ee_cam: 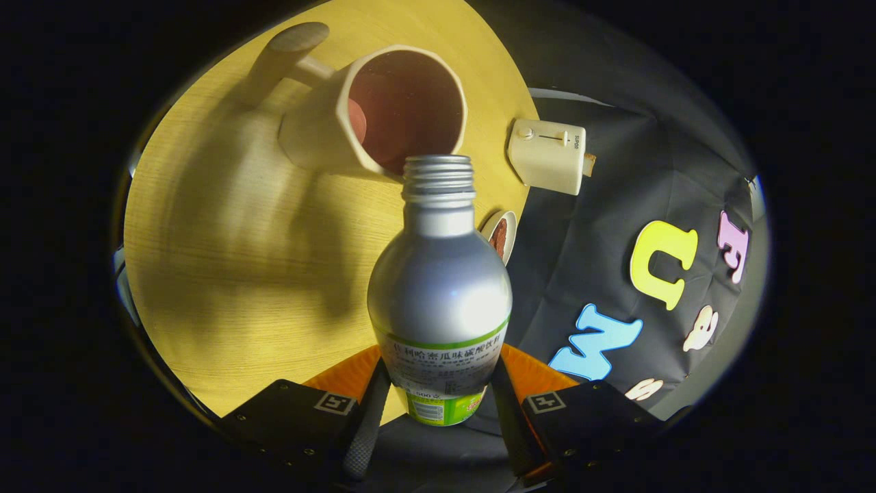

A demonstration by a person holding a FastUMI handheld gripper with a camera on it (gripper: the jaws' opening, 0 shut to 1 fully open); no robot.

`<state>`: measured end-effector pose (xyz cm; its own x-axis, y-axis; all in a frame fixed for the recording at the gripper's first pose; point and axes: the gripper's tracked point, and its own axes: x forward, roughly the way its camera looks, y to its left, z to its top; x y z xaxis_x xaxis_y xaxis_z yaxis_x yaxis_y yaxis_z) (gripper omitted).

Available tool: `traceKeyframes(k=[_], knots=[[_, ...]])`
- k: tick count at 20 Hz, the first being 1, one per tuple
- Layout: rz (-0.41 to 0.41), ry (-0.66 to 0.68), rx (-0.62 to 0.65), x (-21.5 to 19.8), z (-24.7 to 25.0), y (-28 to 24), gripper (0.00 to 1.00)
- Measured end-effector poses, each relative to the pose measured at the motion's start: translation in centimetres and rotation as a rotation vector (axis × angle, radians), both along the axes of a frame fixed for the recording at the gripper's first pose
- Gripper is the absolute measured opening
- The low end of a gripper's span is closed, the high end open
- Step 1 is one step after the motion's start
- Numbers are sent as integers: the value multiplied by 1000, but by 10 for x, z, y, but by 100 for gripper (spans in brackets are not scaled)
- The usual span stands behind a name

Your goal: Take the bottle from table, then pour the juice into the cup, finally place the bottle on the coaster

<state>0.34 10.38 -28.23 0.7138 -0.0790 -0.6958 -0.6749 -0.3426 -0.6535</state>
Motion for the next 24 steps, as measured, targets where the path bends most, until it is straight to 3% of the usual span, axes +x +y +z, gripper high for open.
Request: traceKeyframes(k=[24], knots=[[2,15,-139,5,15,4,75]])
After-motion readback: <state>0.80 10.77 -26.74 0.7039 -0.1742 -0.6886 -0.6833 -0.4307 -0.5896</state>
